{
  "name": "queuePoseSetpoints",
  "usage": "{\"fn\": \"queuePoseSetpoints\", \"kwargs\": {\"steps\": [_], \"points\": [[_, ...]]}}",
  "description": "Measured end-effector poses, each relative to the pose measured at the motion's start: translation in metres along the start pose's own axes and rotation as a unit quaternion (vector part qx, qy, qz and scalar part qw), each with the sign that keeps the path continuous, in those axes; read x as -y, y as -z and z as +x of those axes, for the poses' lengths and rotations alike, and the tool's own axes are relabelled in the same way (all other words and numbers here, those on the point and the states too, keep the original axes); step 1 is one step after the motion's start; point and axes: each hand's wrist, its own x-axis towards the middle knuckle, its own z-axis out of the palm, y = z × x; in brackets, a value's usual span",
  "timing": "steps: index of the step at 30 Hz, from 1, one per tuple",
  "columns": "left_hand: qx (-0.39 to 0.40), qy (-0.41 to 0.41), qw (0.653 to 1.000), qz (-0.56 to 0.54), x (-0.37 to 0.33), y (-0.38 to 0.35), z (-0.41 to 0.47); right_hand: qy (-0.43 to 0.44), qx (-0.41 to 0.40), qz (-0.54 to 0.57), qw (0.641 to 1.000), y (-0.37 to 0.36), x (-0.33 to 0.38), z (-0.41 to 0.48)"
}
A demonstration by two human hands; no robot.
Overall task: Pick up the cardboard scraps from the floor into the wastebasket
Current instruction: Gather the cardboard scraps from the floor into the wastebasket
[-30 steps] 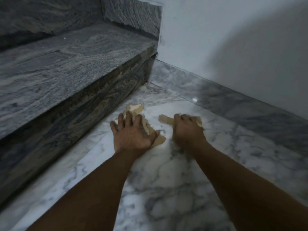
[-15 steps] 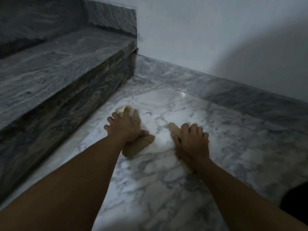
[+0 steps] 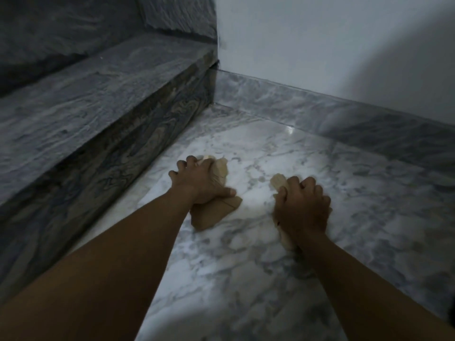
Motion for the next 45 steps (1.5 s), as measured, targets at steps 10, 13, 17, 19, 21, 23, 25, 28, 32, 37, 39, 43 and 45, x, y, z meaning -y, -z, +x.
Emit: {"fn": "queuePoseSetpoints", "kwargs": {"steps": [10, 13, 17, 19, 21, 23, 25, 28, 32, 37, 39, 43, 45], "points": [[-0.028, 0.112, 0.983, -0.140, -0.004, -0.008, -0.033, 0.044, 0.074, -0.022, 0.996, 0.031, -0.001, -0.037], [-0.028, 0.143, 0.981, -0.130, -0.010, -0.009, -0.039, 0.017, 0.114, -0.020, 0.993, 0.047, -0.003, -0.062], [-0.033, 0.097, 0.987, -0.126, -0.013, -0.013, -0.057, 0.013, 0.121, -0.005, 0.993, 0.060, -0.011, -0.089], [-0.018, 0.056, 0.989, -0.138, -0.012, -0.015, -0.071, -0.002, 0.149, -0.004, 0.989, 0.072, -0.015, -0.098], [-0.002, 0.031, 0.990, -0.139, -0.010, -0.022, -0.088, -0.008, 0.180, -0.003, 0.984, 0.084, -0.023, -0.106], [0.008, 0.013, 0.991, -0.133, -0.007, -0.029, -0.105, 0.003, 0.189, -0.009, 0.982, 0.098, -0.029, -0.113], [0.009, -0.006, 0.991, -0.133, -0.006, -0.030, -0.120, 0.012, 0.181, -0.014, 0.983, 0.114, -0.035, -0.116], [-0.001, -0.036, 0.990, -0.139, -0.010, -0.006, -0.138, 0.007, 0.191, 0.005, 0.982, 0.143, -0.040, -0.113], [-0.023, -0.064, 0.986, -0.151, -0.033, 0.056, -0.158, 0.020, 0.173, 0.006, 0.985, 0.204, -0.037, -0.094], [-0.085, -0.084, 0.972, -0.202, -0.091, 0.147, -0.185, 0.018, 0.071, 0.041, 0.996, 0.318, -0.042, -0.051], [-0.086, -0.098, 0.974, -0.183, -0.116, 0.168, -0.197, 0.012, 0.032, 0.033, 0.999, 0.362, -0.053, -0.038], [-0.040, -0.098, 0.990, -0.092, -0.140, 0.155, -0.204, -0.006, -0.015, 0.027, 1.000, 0.416, -0.090, -0.021], [0.001, -0.098, 0.992, -0.074, -0.146, 0.118, -0.203, -0.028, -0.032, 0.024, 0.999, 0.426, -0.108, -0.016]]}}
